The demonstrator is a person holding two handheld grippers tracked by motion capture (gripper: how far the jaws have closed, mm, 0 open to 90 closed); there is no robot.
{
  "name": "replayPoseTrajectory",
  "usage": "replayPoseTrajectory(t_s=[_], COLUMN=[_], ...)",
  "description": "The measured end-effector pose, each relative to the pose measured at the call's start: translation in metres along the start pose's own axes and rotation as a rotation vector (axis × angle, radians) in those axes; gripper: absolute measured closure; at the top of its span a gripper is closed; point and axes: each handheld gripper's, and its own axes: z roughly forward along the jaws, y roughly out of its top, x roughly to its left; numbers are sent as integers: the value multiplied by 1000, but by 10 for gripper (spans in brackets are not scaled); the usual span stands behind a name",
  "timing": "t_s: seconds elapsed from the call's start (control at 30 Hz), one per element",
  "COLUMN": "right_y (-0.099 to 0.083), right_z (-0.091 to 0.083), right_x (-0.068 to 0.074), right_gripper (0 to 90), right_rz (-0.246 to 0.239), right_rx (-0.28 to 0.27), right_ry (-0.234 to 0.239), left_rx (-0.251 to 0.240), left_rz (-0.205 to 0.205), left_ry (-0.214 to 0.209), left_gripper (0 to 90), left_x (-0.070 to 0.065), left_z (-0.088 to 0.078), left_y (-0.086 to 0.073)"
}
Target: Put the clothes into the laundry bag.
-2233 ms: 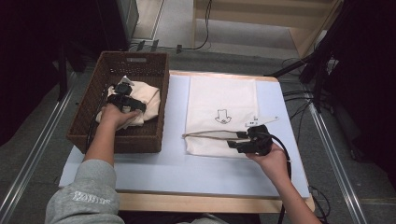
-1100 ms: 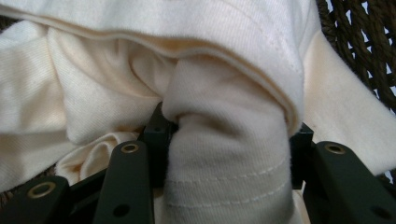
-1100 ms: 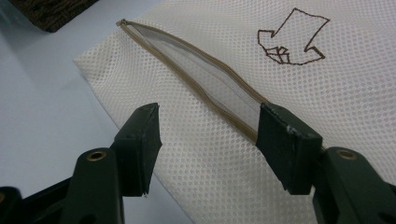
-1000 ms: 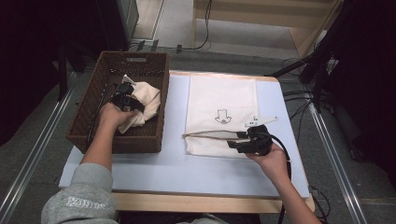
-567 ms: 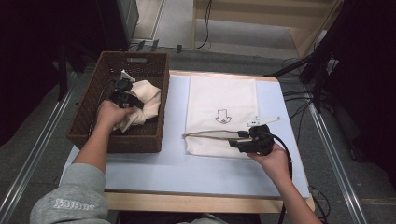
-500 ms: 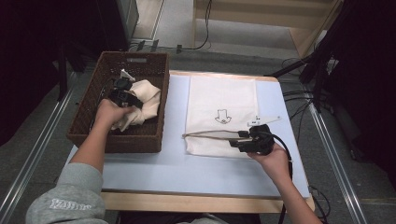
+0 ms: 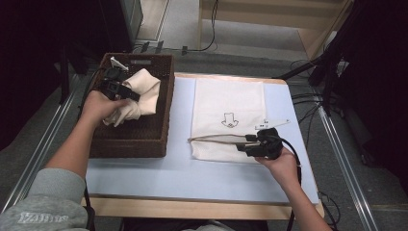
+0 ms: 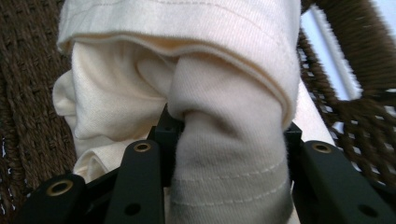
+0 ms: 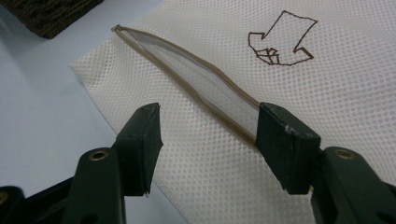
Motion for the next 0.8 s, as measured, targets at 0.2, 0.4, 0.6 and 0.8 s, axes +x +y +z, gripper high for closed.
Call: replayPoseTrajectory(t_s=[0.2,0.4,0.6,0.8], right_y=[1,0,0,0], right_z=[0,0,-1,-1], right_x=[0,-1,-1,-2], right_gripper=[414,414,414,414], right_rz=[0,2,6,9], right_rx=[0,-2,-3,-5], right_ry=[0,0,-2,-3], left_rx=[-21,-11,-47,-49], left_rz=[27,69,82,154], left_ry=[-21,-34,-71,-84], left_gripper=[585,584,582,579], left_x=[-8,-15,-18,-34], left_z=[-18,-42,-62,-85], left_y=[5,11,13,13])
